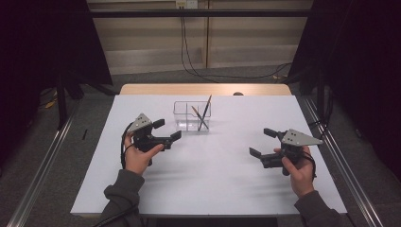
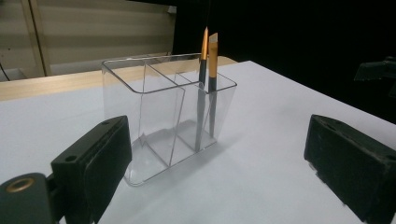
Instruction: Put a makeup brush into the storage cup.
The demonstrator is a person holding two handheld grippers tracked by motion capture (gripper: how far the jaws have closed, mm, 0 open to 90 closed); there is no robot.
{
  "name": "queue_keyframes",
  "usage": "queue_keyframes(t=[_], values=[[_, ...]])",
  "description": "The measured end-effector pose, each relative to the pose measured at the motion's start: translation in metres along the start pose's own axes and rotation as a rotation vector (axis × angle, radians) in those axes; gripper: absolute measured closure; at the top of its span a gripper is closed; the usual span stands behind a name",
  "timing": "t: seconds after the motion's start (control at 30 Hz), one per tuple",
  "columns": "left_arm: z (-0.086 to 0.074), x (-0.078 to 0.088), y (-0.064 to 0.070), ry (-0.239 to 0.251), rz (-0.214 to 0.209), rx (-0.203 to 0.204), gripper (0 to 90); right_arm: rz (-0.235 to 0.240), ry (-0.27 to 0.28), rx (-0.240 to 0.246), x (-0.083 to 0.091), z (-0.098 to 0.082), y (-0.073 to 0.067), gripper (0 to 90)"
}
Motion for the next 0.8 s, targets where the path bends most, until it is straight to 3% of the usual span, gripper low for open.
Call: queue_keyframes(t=[0.8], values=[[-0.009,0.014,-0.001,-0.009,-0.004,-0.012,7.0,-0.004,0.006,-0.004,0.002,0.0,0.002,5.7]])
Point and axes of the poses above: each handheld gripper's, and its own axes: x roughly backward along the jaws, z roughly out of its top, y roughly to its right, the point moved 4 cm from there along -x, roughly forward along the jaws, and after that the axes turned 15 degrees about x, right-handed, at the moved point
